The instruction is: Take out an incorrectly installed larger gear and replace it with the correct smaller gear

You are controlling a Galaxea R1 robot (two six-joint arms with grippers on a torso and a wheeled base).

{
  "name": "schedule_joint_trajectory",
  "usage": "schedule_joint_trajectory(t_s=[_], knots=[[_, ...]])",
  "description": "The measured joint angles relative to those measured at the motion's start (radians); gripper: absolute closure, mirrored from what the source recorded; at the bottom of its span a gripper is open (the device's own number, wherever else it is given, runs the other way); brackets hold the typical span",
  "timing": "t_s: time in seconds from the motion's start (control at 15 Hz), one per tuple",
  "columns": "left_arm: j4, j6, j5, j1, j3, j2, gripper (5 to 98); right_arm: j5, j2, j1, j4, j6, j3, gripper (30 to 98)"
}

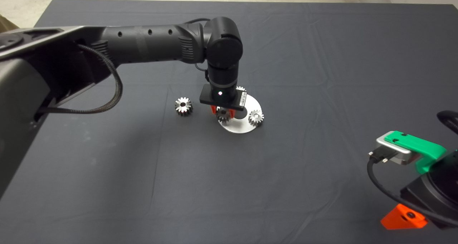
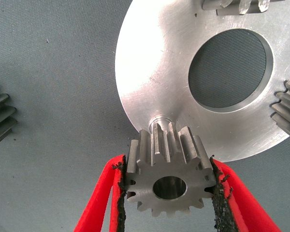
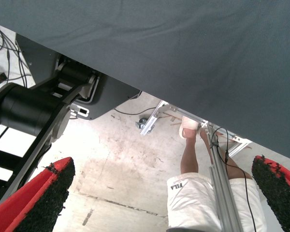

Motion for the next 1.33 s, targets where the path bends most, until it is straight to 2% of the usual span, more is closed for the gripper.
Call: schedule_joint_trajectory(t_s=[1.33], knots=[[0.002, 0.000, 0.000, 0.001, -0.001, -0.002, 68.9, 0.000, 0.000, 0.000, 0.000, 0.000, 0.000, 31.7]])
